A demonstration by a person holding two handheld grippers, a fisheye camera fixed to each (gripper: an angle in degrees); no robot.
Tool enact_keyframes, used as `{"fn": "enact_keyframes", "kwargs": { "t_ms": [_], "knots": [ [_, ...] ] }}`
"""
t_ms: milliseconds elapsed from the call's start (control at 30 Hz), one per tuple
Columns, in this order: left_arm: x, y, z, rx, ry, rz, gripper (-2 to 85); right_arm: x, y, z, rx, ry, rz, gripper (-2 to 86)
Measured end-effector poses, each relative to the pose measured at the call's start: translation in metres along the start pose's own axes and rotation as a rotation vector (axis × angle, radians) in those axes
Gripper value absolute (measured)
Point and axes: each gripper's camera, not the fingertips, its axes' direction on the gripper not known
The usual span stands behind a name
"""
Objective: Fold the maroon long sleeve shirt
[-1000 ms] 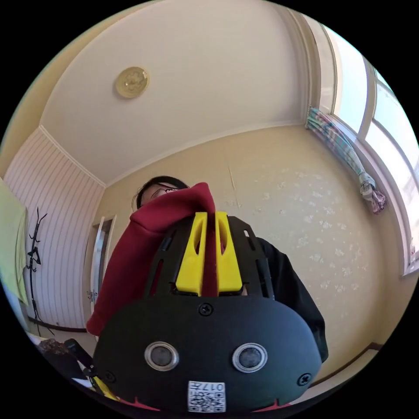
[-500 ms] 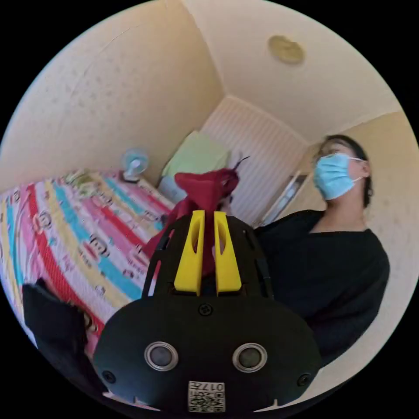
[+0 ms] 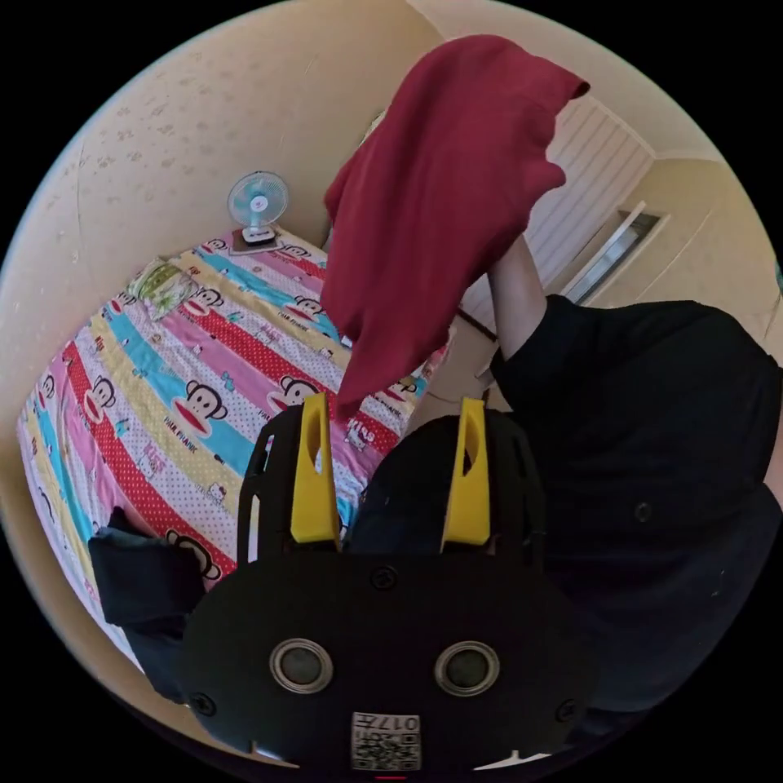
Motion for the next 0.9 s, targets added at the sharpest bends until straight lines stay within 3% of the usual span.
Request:
{"fn": "enact_keyframes", "kwargs": {
  "t_ms": [67,233,400,567,700,800,900],
  "knots": [
    [0.01,-0.008,-0.007,0.083,0.039,0.02,21.7,-0.028,-0.019,0.026,-0.107,0.182,-0.143,3.8],
    [-0.001,0.004,-0.026,0.186,-0.185,-0.182,18.8,-0.088,-0.034,0.078,-0.277,0.346,-0.419,3.5],
    [-0.006,0.073,-0.089,0.471,-0.1,-0.214,5.7,-0.102,-0.042,0.106,-0.308,0.499,-0.447,3.3],
    [-0.002,0.148,-0.206,0.821,-0.193,-0.27,4.6,-0.069,-0.045,0.092,-0.383,0.642,-0.273,3.3],
    [0.01,0.167,-0.277,0.814,-0.305,-0.269,4.4,-0.042,-0.034,0.084,-0.503,0.655,-0.14,3.3],
    [0.036,0.175,-0.305,0.752,-0.285,-0.21,4.3,-0.042,-0.02,0.085,-0.523,0.6,-0.139,3.3],
    [0.076,0.194,-0.349,0.682,-0.241,-0.061,4.4,-0.057,-0.028,0.08,-0.47,0.432,-0.16,3.4]
  ]
}}
